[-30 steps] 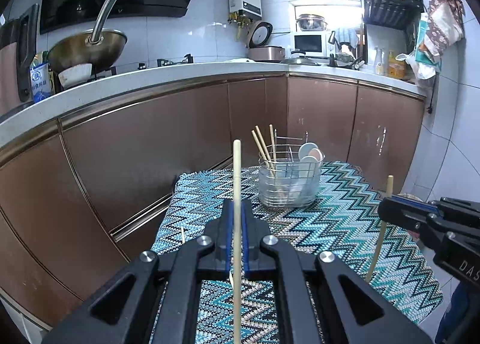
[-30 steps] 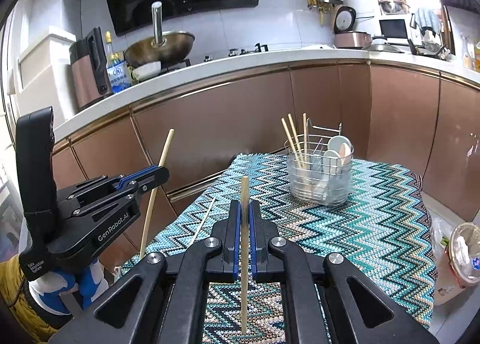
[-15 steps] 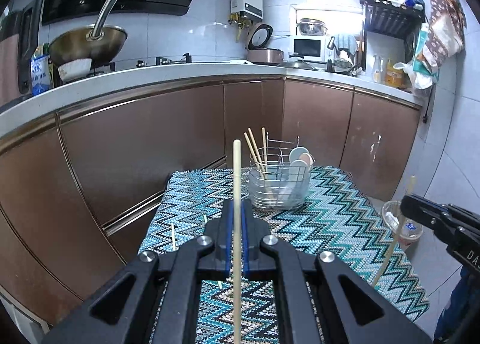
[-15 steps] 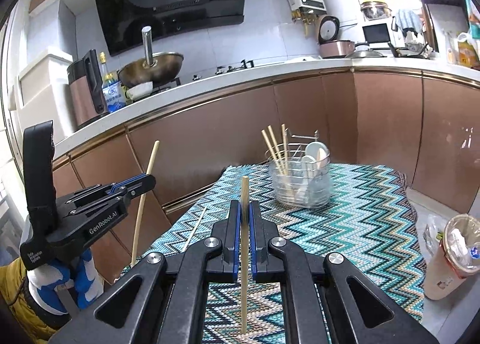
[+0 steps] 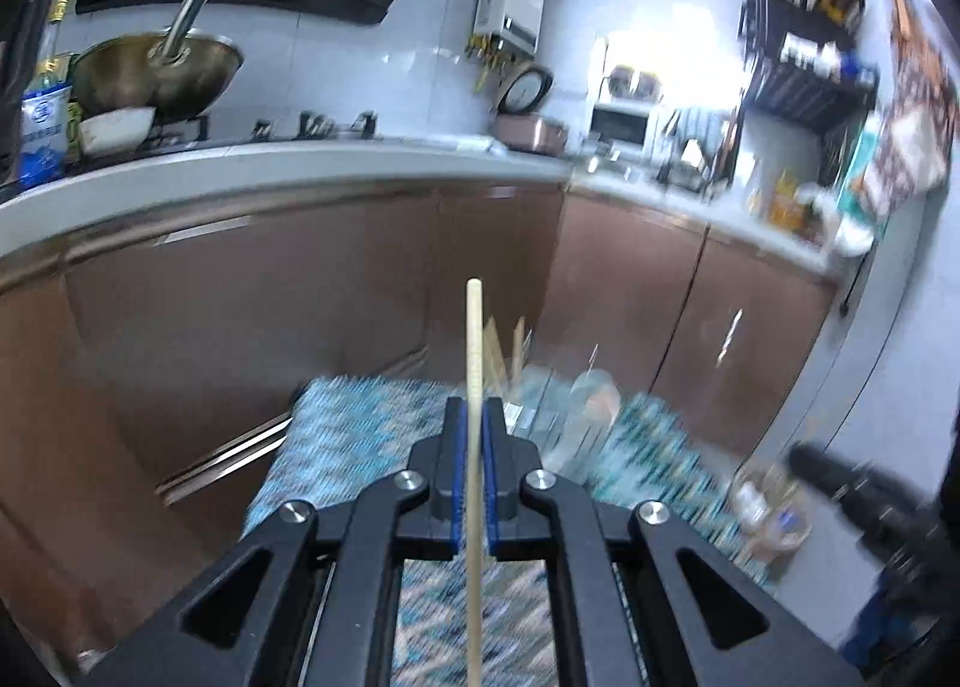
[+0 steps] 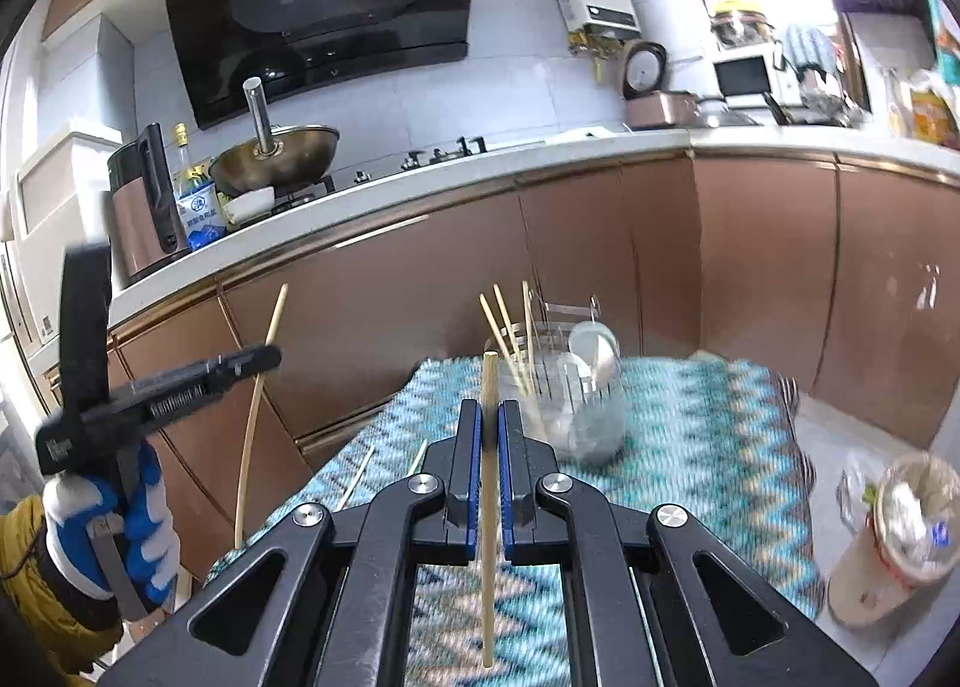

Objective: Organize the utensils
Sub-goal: 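Lower both chopsticks into the wire holder and open both tools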

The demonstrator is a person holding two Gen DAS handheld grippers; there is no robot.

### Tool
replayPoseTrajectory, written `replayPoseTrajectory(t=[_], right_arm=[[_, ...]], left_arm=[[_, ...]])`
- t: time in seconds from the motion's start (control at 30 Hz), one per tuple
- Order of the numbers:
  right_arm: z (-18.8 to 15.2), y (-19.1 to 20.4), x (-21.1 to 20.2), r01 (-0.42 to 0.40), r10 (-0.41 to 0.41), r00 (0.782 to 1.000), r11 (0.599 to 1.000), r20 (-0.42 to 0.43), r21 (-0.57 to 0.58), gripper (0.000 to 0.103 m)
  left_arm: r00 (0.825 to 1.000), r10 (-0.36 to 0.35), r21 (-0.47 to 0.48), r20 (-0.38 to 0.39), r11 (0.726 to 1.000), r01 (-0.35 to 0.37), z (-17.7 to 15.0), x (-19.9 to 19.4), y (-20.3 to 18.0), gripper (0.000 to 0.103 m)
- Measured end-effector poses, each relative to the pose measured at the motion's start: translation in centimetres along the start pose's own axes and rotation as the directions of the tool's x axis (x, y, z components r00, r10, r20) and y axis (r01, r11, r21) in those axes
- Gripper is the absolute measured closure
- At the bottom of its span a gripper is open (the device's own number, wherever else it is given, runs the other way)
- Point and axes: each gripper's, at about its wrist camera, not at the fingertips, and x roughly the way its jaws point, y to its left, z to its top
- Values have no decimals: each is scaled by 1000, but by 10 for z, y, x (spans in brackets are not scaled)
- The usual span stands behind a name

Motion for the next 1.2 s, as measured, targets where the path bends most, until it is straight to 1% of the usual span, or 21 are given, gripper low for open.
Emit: replayPoseTrajectory(t=[0.1, 0.2, 0.27, 0.33, 0.4, 0.47, 0.57, 0.7, 0.77, 0.9, 1.0, 1.1, 1.13, 1.2], right_arm=[[26, -3, 15, -26, 27, 998, 1000, 55, -9, 98], [56, -8, 37, -44, 46, 992, 999, 118, -22, 98], [74, -11, 53, -52, 56, 985, 998, 160, -28, 98], [90, -16, 74, -56, 62, 978, 998, 197, -35, 98], [98, -20, 96, -55, 64, 976, 997, 207, -47, 98], [101, -24, 117, -41, 53, 977, 997, 208, -65, 98], [101, -37, 144, -18, 31, 980, 997, 195, -70, 98], [96, -50, 157, 16, 2, 980, 996, 197, -91, 98], [93, -56, 162, 14, 3, 981, 996, 195, -87, 98], [92, -60, 166, 4, 13, 978, 997, 210, -81, 98], [84, -59, 172, 23, 0, 976, 995, 220, -101, 98], [69, -60, 181, 46, -23, 979, 993, 203, -109, 98], [66, -61, 183, 49, -27, 980, 993, 199, -107, 98], [61, -65, 183, 43, -26, 981, 995, 193, -86, 97]], left_arm=[[997, -61, -56, 49, 996, 64, 34, 18, -3, 98], [987, -106, -110, 124, 987, 120, 64, 42, -4, 98], [976, -116, -141, 182, 980, 143, 77, 59, -6, 98], [967, -104, -153, 231, 978, 141, 86, 77, -9, 98], [959, -95, -162, 266, 977, 141, 90, 97, -11, 98], [957, -79, -177, 279, 975, 132, 88, 119, -10, 98], [966, -75, -208, 247, 970, 128, 81, 160, -6, 98], [975, -74, -239, 209, 963, 124, 69, 199, -2, 98], [978, -73, -246, 197, 962, 121, 64, 213, -2, 98], [979, -72, -246, 192, 962, 119, 53, 230, -3, 98], [976, -48, -209, 213, 973, 93, 38, 235, -8, 98], [975, -23, -191, 221, 979, 66, 23, 240, -11, 98], [974, -7, -183, 225, 982, 49, 18, 242, -11, 97], [976, -4, -189, 216, 981, 45, 12, 243, -10, 97]])
